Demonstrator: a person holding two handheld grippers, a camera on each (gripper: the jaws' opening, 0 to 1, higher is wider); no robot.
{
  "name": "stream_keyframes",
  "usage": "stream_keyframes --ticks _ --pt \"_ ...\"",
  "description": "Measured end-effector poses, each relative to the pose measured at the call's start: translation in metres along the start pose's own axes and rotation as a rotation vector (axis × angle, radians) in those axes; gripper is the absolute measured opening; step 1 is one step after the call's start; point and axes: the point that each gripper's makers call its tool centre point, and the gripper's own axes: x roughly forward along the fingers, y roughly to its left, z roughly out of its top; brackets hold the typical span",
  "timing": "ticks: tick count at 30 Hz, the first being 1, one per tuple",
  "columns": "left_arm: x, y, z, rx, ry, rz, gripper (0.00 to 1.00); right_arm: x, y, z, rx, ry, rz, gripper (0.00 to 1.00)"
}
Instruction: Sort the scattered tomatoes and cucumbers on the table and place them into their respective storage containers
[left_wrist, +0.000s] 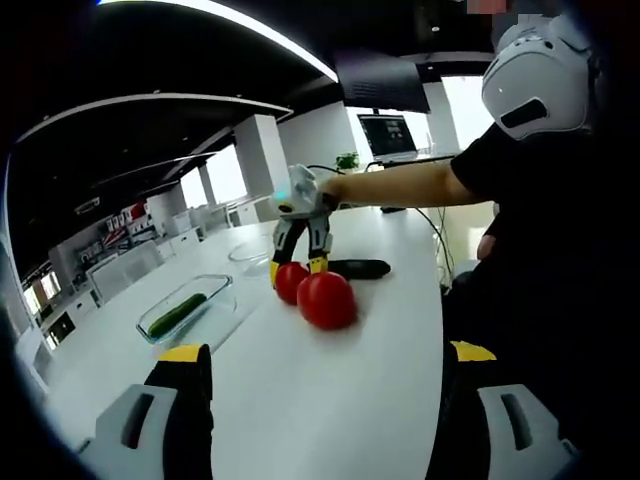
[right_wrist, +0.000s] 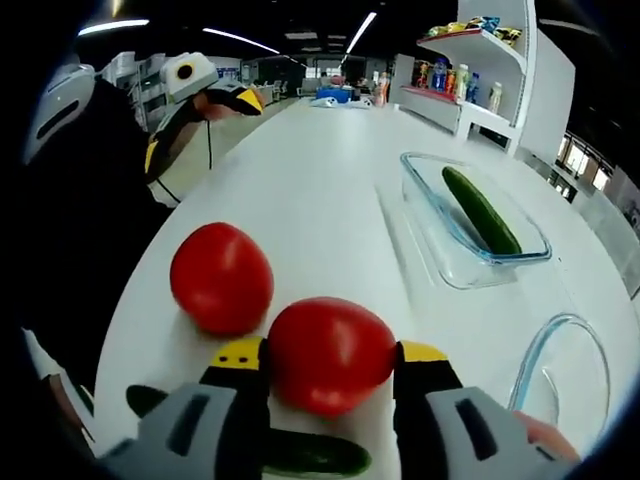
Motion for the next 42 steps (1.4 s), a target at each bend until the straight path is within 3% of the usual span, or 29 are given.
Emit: stream_keyframes --ticks 13,24,33,42 --pt "-0.001 -0.001 0.006 0.002 -0.018 -0.005 0.95 0.001 -0.002 0.000 0.056 0.026 -0.043 0.46" --pt "0.000 -0.001 0.003 0.016 -0.001 0.001 0.95 0.000 -0.004 -0.002 0.025 0.056 -0.084 0.45" --pt "-0.003 -0.002 0.014 0.037 -0.024 0.002 0.95 0.001 -0.010 -0.001 0.000 0.073 -0.138 0.45" --pt "-0.003 -0.002 0.012 0.034 -0.018 0.005 0.95 0.000 -0.006 0.000 0.014 0.055 -0.149 0.44"
